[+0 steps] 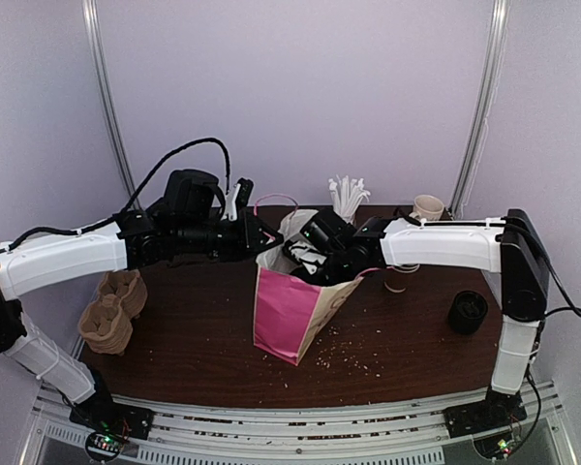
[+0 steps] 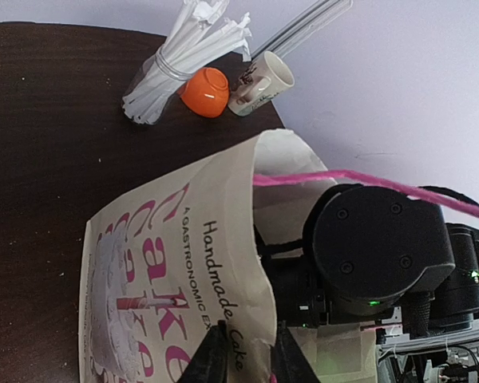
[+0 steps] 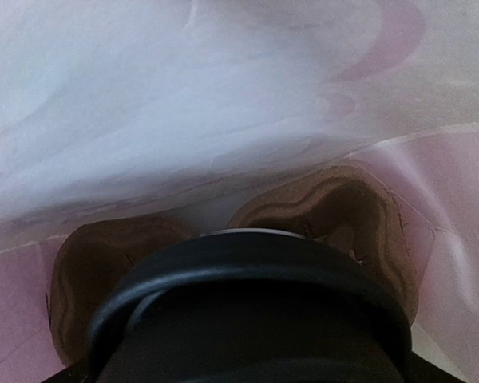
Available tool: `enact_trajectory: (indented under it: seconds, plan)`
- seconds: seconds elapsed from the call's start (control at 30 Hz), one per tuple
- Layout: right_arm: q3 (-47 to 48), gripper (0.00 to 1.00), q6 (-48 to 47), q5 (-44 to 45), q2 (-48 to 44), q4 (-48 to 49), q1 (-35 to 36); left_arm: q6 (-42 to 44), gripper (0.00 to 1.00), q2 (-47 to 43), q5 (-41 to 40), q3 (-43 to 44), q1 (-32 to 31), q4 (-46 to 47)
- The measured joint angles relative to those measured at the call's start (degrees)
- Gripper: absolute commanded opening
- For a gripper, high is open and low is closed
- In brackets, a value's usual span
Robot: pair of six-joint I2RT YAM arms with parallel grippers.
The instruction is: Pack the takeout coffee
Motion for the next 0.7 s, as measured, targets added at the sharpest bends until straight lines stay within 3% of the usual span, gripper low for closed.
enact_trajectory:
  seconds: [0.37, 0.7]
  plan:
    - [0.22, 0.78, 0.13, -1.25, 1.62, 1.14, -0.37, 0.04, 0.21, 0.02, 0.17, 0.0, -0.02, 0.24]
    - [0.35, 0.93, 0.87, -2.32, 1.49, 2.19, -0.48, 0.07, 0.22, 0.11, 0.26, 0.0, -0.02, 0.39]
